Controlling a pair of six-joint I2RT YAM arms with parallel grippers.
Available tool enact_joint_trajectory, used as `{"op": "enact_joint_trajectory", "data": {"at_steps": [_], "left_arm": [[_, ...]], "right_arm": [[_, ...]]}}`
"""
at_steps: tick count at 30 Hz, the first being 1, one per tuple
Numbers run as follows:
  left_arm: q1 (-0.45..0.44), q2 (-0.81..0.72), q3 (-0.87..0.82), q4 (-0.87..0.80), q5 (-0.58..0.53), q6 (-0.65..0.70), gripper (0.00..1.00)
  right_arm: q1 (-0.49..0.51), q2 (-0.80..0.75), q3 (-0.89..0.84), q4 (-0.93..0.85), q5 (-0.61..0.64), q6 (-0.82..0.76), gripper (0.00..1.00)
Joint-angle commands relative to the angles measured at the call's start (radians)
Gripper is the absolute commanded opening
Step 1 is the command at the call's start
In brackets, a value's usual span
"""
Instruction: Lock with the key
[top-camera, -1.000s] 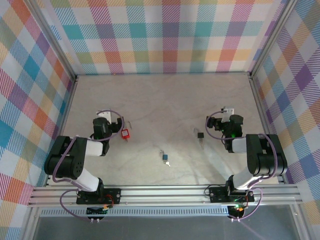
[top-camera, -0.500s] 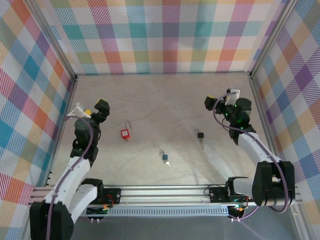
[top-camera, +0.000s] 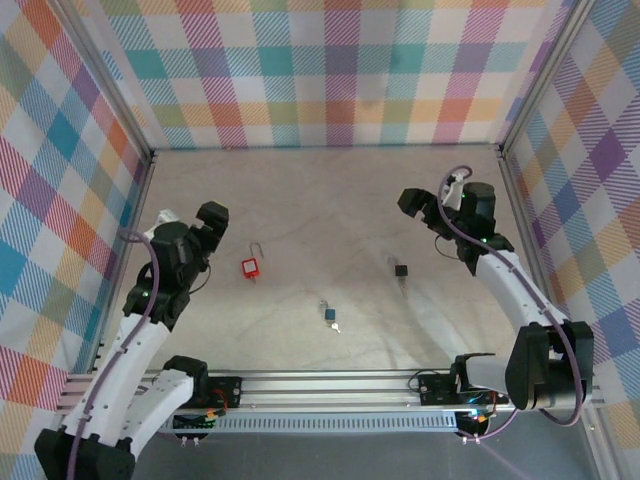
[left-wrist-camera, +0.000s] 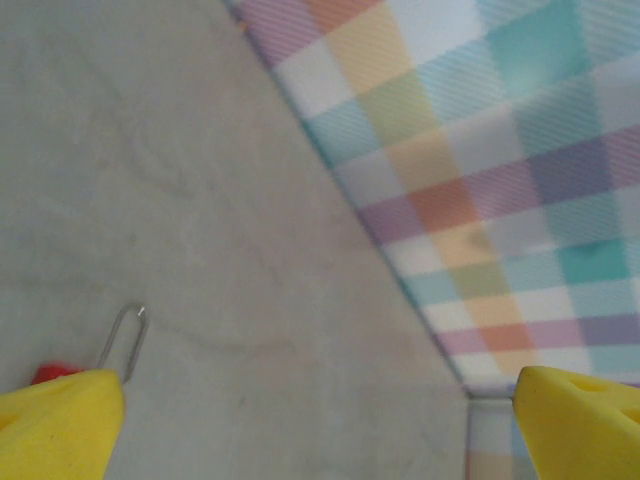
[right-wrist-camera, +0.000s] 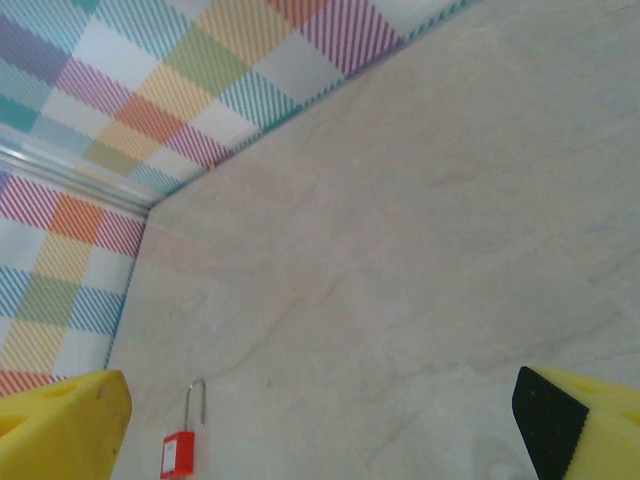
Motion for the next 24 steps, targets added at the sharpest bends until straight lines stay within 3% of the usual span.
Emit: {"op": "enact_joint_trajectory", "data": {"at_steps": [1, 7, 11, 24], "left_arm": [[-0.109, 0.047, 0.095, -0.356, -0.123, -0.022, 1.0], [-0.192, 0.18, 0.192, -0.545, -0.197, 0.088, 1.0], [-0.19, 0.275, 0.206, -0.52, -0.145, 0.181, 1.0], [-0.178, 0.603, 0.295, -0.483, -0.073, 0.272, 1.0]], "right_arm": [[0.048, -0.007, 0.058, -0.179, 0.044, -0.065, 0.99], [0.122, -0.02, 0.071, -0.272, 0.084, -0.118, 0.99], [0.196, -0.032, 0.082, -0.309, 0.124, -0.148, 0.99], [0.36, -0.07, 0.054, -0.401, 0.196, -0.198, 0.99]]}}
